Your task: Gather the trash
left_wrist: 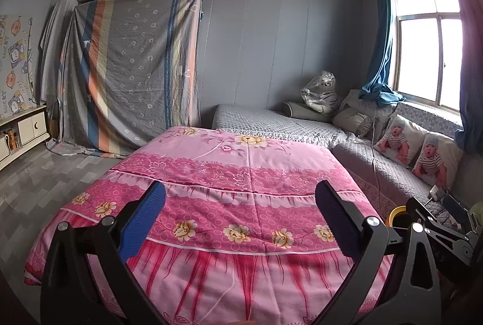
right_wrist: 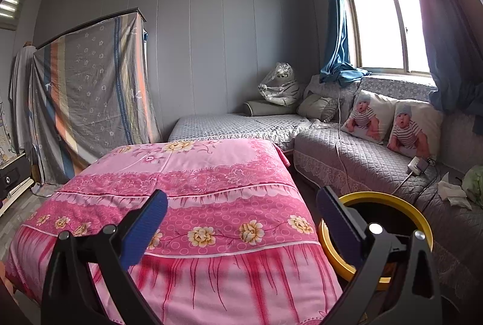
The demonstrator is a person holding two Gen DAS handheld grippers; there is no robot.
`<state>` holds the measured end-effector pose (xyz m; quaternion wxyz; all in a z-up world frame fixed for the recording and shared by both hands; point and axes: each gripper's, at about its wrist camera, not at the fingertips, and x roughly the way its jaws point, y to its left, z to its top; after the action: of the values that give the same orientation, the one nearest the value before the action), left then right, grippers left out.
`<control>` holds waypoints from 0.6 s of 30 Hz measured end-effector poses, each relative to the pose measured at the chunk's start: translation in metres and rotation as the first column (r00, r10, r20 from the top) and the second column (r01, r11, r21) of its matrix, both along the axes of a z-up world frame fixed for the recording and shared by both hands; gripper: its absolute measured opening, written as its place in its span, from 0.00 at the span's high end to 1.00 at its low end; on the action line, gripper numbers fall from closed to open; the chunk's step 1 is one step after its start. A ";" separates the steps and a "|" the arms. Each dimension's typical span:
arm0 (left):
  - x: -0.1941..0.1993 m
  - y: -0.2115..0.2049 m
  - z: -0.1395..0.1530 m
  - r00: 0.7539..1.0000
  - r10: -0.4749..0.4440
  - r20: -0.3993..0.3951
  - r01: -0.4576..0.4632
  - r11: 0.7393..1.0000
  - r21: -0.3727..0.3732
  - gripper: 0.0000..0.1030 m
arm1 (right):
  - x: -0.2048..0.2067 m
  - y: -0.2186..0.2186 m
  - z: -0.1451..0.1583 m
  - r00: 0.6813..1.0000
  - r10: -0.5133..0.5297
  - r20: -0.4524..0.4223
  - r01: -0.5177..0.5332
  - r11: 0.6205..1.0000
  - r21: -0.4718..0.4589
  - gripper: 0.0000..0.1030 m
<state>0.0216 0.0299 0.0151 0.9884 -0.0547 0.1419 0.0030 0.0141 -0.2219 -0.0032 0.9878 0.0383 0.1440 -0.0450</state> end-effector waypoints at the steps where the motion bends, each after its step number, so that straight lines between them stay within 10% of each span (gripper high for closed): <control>1: 0.000 0.000 0.000 1.000 -0.001 0.000 0.001 1.000 0.001 0.08 | 0.000 0.000 0.000 1.000 -0.001 0.000 0.001 1.000 0.000 0.07; 18: 0.002 -0.001 -0.003 1.000 -0.015 -0.010 0.015 1.000 -0.004 0.08 | 0.003 0.001 -0.004 1.000 -0.007 -0.017 0.007 1.000 0.006 0.07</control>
<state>0.0236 0.0291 0.0125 0.9875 -0.0557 0.1471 -0.0043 0.0167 -0.2208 -0.0067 0.9863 0.0412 0.1524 -0.0482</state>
